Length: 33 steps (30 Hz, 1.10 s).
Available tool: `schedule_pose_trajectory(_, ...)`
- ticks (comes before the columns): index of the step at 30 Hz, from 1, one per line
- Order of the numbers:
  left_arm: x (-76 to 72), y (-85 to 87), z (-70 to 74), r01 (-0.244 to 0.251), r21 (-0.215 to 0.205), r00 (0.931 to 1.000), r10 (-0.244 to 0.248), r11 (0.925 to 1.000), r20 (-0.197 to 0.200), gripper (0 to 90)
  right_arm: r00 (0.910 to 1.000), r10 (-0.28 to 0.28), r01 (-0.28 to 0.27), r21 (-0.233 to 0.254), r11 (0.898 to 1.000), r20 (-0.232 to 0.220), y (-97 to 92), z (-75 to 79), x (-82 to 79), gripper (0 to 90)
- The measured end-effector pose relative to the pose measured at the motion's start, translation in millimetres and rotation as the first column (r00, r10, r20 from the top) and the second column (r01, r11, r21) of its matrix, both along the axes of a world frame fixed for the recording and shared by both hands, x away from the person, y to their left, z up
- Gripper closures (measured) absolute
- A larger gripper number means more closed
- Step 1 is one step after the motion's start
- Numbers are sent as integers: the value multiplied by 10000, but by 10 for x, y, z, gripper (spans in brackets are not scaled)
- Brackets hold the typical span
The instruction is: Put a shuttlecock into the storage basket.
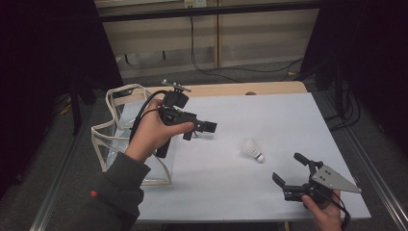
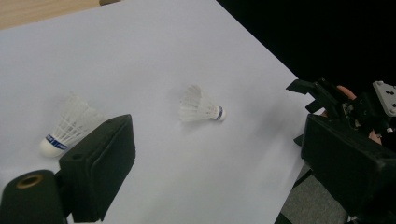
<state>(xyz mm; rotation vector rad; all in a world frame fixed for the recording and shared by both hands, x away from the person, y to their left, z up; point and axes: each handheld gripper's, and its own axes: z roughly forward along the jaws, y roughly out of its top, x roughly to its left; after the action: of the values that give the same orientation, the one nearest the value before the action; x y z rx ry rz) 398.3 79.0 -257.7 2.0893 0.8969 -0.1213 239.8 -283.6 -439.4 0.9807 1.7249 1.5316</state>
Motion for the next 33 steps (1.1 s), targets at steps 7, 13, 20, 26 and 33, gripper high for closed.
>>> schedule_pose_trajectory(7, -13, -75, -126, 117, 110, 9999, -116, 9999, -79, 91, 10000, 44, -44, -27, 10000, -27, 10, -3, 3, 16)
schedule_pose_trajectory(13, -19, -112, -195, 105, 124, 9999, -103, 9999, -122, 89, 10000, 29, -29, -21, 10000, -7, 7, -4, 4, 15)
schedule_pose_trajectory(20, -26, -112, -247, 65, 174, 9999, -63, 9998, -111, 88, 10000, 62, -62, -13, 10000, -3, 19, 0, 9, 15)
schedule_pose_trajectory(26, -24, -120, -306, 63, 117, 9999, -62, 9999, -110, 82, 9999, 109, -109, -48, 9999, 10, 32, 2, 19, 16)
schedule_pose_trajectory(33, -31, -151, -382, 68, 301, 9999, -65, 9995, -80, 78, 10000, 82, -82, -3, 10000, -30, 27, -1, 26, 15)
